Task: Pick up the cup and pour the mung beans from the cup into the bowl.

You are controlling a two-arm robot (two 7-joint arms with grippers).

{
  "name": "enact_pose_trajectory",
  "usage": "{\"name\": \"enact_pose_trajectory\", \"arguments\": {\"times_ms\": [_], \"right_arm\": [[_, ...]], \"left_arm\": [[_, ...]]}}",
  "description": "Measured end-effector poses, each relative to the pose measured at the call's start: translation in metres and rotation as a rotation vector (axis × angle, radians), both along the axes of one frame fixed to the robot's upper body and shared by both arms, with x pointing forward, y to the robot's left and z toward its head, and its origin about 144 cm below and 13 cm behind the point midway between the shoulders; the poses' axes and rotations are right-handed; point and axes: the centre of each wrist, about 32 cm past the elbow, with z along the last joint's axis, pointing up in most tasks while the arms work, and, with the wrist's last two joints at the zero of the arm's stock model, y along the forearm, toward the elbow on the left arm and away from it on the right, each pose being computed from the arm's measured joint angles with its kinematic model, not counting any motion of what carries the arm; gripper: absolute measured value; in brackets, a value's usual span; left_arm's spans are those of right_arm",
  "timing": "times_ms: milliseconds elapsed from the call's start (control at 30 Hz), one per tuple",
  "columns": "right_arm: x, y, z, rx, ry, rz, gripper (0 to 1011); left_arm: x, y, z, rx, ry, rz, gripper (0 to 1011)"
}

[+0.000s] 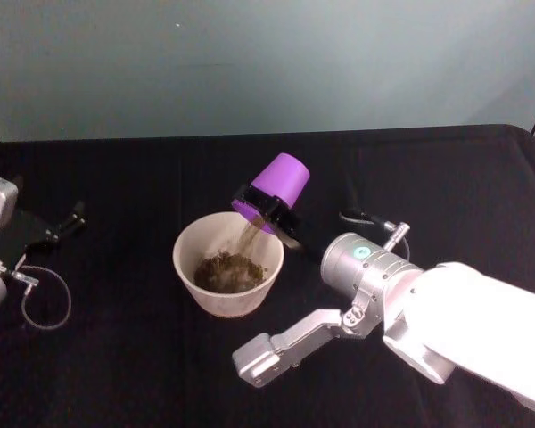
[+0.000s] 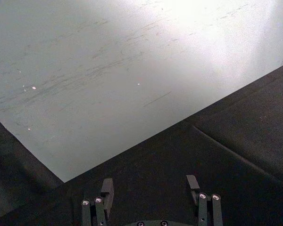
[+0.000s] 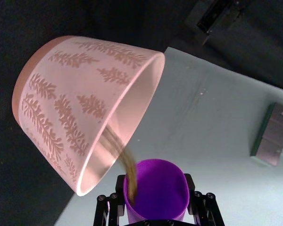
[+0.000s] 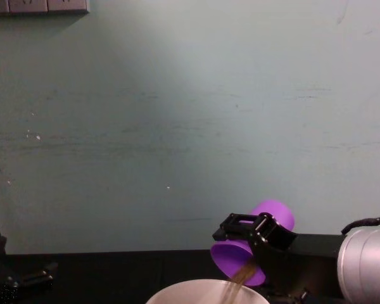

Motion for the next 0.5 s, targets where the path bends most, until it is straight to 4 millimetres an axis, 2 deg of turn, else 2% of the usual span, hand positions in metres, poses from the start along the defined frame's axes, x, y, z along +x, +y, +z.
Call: {"name": "enact_pose_trajectory", "arguments": {"times_ms": [500], "right_arm": [[-0.0069,0.0063,-0.0057,-0.178,-0.180,0.058,722]], "left_arm": [[0.0000,0.0000,0.0000,0.000,0.000,0.000,1000]]}}
